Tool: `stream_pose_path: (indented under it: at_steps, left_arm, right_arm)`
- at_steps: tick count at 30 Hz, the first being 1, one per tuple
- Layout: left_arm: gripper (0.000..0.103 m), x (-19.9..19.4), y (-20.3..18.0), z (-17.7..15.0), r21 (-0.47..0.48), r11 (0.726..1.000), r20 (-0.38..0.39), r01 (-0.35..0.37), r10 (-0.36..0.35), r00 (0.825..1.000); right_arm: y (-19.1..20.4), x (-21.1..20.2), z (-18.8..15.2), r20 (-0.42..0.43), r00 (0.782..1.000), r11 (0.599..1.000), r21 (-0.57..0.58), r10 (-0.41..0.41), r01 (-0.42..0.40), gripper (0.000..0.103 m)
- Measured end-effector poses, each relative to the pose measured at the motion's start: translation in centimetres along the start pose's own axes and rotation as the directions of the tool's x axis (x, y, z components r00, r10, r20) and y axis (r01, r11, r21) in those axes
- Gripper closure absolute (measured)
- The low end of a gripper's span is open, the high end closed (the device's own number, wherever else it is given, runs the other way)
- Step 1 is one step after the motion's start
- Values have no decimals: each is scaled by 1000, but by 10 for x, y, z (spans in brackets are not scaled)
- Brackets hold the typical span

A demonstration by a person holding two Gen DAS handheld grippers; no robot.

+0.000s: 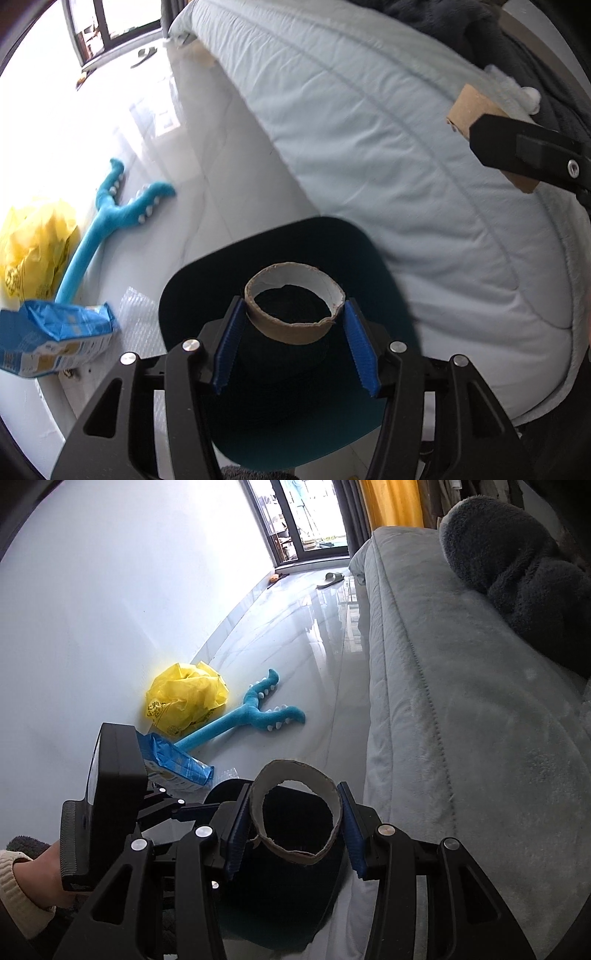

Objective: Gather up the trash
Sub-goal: 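Open the right tool to drop the tape core into the bin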

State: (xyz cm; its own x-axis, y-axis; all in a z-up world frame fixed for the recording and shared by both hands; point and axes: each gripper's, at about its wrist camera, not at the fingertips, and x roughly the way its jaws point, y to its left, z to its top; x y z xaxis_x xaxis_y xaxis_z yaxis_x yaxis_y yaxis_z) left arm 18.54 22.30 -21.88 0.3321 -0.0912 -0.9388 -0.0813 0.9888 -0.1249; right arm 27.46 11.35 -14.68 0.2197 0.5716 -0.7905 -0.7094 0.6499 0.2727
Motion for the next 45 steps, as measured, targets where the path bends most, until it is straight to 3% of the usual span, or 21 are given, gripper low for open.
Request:
stream_pose_path:
  at_steps: [8,10,17,22,30,38,41,45]
  left_arm:
    - [44,5,21,-15,-40,999,-59,15,-17,998]
    - [35,2,25,-17,-41,999,-52,9,-11,999]
    - [30,-18,39,-20,-53,999,53,7,-4,999]
    - [30,-36,46,-21,-50,999,161,-14,22,987]
    - [30,-68,54,-13,-71,997,290,-7,28,956]
    - [30,-107,57,-4,-102,994,415,26,18,909]
    - [17,-123,49,1,-83,996,451,-19,55,891]
    - [15,-140,47,6,-77,997,506,-26,61,860]
  right_arm:
    - [11,32,0,-63,998,1000,-7,3,-3,57]
    - [16,42,-2,-84,996,1000,-11,5,-6,57]
    - [23,72,-6,-141,990,1000,-18,-6,4,57]
    - [23,86,-15,-186,982,1000,-21,-21,17,57]
    - [33,118,-33,-267,963,999,-47,-30,19,57]
    - [50,140,-50,-348,937,995,-100,-41,6,56]
    - [54,142,-54,-359,932,993,-120,-47,4,56]
    - [57,137,-56,-355,933,990,-144,-59,8,55]
